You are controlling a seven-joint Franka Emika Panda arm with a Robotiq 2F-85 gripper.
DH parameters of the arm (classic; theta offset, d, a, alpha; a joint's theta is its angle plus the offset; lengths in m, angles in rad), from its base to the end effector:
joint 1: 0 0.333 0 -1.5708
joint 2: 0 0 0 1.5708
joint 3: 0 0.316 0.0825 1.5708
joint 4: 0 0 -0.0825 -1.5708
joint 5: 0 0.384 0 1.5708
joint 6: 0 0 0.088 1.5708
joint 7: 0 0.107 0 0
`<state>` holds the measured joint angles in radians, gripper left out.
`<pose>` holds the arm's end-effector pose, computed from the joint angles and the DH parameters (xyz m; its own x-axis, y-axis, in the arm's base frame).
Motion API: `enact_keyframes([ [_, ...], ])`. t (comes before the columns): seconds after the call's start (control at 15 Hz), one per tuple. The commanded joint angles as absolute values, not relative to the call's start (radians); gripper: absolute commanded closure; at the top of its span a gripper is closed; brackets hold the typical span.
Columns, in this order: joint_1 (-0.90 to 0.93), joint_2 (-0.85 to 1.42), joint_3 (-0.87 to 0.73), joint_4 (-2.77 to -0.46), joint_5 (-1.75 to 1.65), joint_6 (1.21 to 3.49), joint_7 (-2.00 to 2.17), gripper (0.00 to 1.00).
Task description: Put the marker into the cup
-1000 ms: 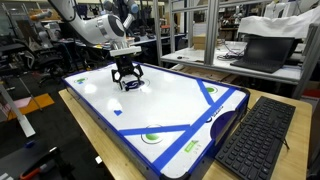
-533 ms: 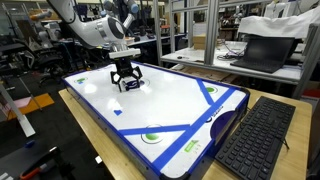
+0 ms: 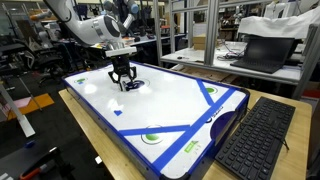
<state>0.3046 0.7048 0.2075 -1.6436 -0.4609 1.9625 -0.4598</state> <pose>0.5827 0.2806 0.1866 0.3279 0.8470 -0.4184 0.9347 -0.3552 0.0136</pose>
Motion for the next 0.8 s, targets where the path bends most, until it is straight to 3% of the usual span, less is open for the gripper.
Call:
enact_keyframes([
  [0.0, 0.308, 0.707, 0.215, -1.652, -0.444, 1.971, -0.448, 0.72],
  [0.27, 0.309, 0.71, 0.218, -1.65, -0.441, 1.967, -0.453, 0.98],
  [0.73, 0.252, 0.675, 0.235, -1.692, -0.405, 2.03, -0.526, 0.95],
])
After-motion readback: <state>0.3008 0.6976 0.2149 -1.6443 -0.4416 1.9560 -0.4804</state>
